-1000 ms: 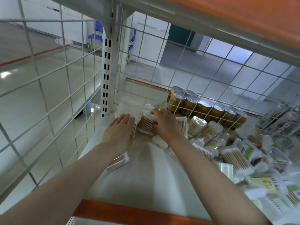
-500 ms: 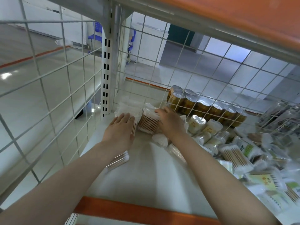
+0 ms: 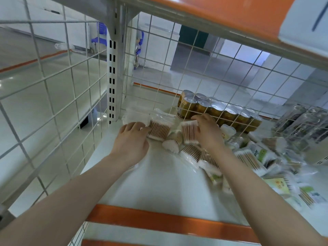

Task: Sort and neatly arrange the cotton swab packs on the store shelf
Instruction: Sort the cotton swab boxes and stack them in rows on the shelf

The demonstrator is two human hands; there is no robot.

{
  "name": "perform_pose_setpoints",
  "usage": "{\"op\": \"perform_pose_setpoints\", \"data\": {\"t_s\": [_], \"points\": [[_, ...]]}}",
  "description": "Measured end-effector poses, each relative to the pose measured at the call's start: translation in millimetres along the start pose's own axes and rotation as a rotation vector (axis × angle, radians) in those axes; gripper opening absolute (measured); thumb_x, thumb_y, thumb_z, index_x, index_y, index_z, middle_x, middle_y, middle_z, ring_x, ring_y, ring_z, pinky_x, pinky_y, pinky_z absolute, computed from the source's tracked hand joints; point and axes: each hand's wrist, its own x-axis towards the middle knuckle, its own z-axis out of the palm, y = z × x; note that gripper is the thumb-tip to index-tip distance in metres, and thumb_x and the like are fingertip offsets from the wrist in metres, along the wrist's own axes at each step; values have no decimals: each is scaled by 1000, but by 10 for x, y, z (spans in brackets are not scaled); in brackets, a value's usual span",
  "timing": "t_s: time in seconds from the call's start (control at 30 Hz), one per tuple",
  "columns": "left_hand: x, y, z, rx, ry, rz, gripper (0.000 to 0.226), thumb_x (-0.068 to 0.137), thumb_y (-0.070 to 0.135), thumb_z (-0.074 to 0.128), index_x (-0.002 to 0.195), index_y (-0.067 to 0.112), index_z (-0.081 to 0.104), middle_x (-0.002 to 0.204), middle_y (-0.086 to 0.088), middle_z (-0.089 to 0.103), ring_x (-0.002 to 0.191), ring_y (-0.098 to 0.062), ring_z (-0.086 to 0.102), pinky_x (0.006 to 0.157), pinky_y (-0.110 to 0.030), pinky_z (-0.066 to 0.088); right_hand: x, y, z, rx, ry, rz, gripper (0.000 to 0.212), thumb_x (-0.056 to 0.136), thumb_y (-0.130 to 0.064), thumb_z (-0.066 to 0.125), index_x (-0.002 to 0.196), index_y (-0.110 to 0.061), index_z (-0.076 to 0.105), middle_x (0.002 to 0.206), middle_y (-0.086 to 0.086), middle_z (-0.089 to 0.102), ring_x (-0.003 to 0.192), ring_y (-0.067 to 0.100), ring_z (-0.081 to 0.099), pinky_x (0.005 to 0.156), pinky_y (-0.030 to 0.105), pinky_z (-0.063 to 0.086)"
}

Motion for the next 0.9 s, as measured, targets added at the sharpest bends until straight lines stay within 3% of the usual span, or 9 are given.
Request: {"op": "perform_pose_setpoints", "data": {"t_s": [0.1, 0.2, 0.4, 0.6, 0.77, 0.9], "points": [[-48, 79, 12, -12, -20, 10, 35, 80, 17, 44, 105, 7, 67, 110, -11, 61, 109, -33, 53, 95, -37, 35, -75, 81, -25, -2, -2, 11, 39, 90, -14, 51, 128, -18, 50, 126, 5, 49, 113, 21, 48, 88, 33, 44], [-104, 125, 31, -34, -48, -8, 29, 87, 17, 51, 113, 14, 64, 119, -6, 57, 117, -27, 46, 99, -31, 28, -133, 116, -44, -28, -18, 16, 41, 89, -16, 53, 129, -19, 49, 126, 5, 48, 110, 21, 50, 87, 32, 44], [-174, 127, 41, -23, -59, -18, 29, 89, 20, 49, 114, 17, 63, 122, -1, 55, 118, -23, 45, 97, -28, 28, -158, 92, -2, -9, -52, 10, 48, 88, -21, 56, 134, -19, 43, 130, 7, 46, 113, 23, 49, 88, 33, 44], [-213, 66, 61, -58, -29, -48, 20, 77, 11, 57, 92, 8, 72, 98, -10, 66, 96, -34, 58, 86, -40, 41, -24, 48, 74, 24, -117, 18, 54, 89, -20, 55, 140, -19, 36, 139, 9, 39, 126, 26, 41, 103, 39, 37], [-191, 73, 44, -46, -15, -49, 25, 84, 12, 56, 105, 12, 69, 111, -5, 62, 110, -27, 51, 94, -33, 33, 80, 19, 116, 34, -116, 33, 49, 93, -23, 49, 139, -19, 36, 136, 11, 41, 126, 25, 40, 101, 36, 37], [-172, 67, 62, -51, -4, -53, 23, 84, 12, 57, 104, 12, 69, 111, -6, 62, 110, -28, 51, 93, -33, 34, 112, 14, 139, 56, -136, 67, 45, 91, -24, 54, 134, -17, 41, 131, 10, 45, 118, 24, 46, 96, 36, 41]]}}
